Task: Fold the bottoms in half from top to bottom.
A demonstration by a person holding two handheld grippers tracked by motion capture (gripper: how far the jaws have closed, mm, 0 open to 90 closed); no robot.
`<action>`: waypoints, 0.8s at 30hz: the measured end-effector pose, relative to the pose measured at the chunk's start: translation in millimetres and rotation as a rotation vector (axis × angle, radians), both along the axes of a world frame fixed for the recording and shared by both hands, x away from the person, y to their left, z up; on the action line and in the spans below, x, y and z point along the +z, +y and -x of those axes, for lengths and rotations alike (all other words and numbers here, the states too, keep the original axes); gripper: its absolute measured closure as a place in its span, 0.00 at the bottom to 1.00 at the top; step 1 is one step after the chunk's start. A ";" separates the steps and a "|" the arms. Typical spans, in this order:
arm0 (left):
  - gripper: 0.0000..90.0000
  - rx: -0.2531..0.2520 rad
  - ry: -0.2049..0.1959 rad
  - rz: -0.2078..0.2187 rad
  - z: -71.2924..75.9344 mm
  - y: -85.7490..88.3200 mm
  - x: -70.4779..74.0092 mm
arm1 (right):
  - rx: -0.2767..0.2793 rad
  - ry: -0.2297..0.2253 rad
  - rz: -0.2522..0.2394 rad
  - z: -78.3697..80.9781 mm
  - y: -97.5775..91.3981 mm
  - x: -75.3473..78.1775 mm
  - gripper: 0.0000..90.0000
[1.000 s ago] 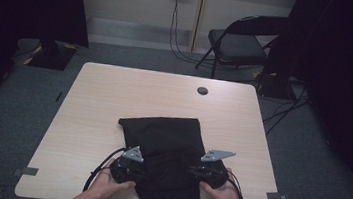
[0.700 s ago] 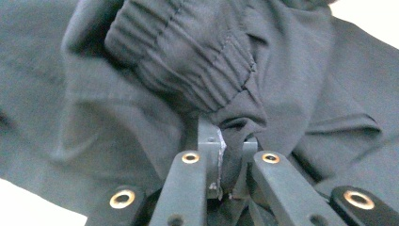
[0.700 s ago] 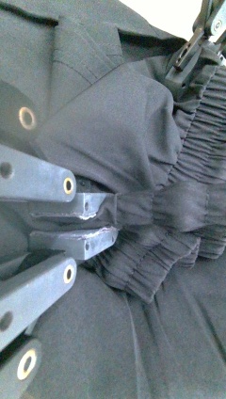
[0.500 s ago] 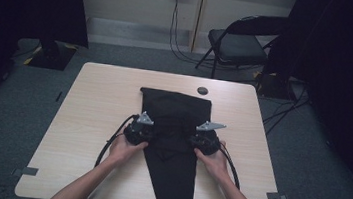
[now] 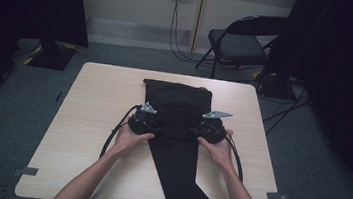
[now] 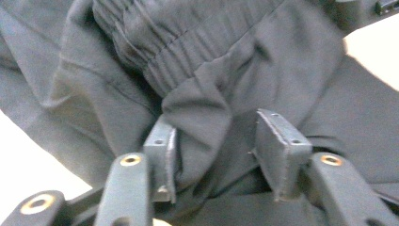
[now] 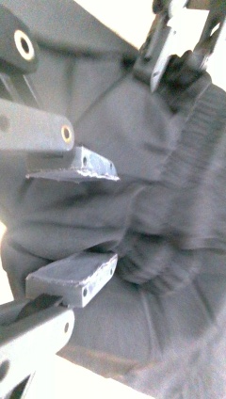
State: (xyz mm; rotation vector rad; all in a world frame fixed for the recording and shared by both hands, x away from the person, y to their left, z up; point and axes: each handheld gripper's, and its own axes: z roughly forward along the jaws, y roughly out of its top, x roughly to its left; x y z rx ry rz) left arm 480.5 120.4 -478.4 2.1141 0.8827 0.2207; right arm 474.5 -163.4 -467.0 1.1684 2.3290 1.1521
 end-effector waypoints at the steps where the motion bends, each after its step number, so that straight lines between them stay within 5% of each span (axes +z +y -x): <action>1: 0.56 0.000 0.000 0.000 0.0 0.0 0.0 | 0.000 0.000 0.000 0.0 0.0 0.0 0.59; 4: 0.55 -0.002 -0.043 0.036 14.7 11.7 9.0 | 0.006 -0.016 -0.014 15.2 -0.9 10.4 0.53; 6: 0.56 -0.009 -0.053 0.005 26.6 25.9 10.4 | 0.050 -0.028 -0.014 41.9 4.5 13.7 0.52; 9: 0.57 -0.002 -0.044 -0.006 34.2 35.5 10.2 | 0.097 -0.033 -0.007 59.7 9.8 10.4 0.53; 12: 0.57 -0.027 -0.037 -0.020 49.4 53.9 11.0 | 0.192 0.030 0.031 83.5 23.3 -3.1 0.63; 17: 0.59 0.001 -0.030 -0.022 54.2 73.1 8.2 | 0.250 0.073 0.040 91.1 32.4 -15.6 0.68; 18: 0.60 0.037 -0.035 -0.013 50.9 80.1 7.5 | 0.258 0.082 0.044 91.1 35.5 -18.5 0.69; 23: 0.60 0.078 -0.026 0.016 46.6 88.1 7.4 | 0.273 0.076 0.061 91.6 41.5 -24.7 0.75; 24: 0.60 0.086 -0.024 0.014 46.0 89.9 7.1 | 0.300 0.073 0.065 94.0 45.0 -24.8 0.86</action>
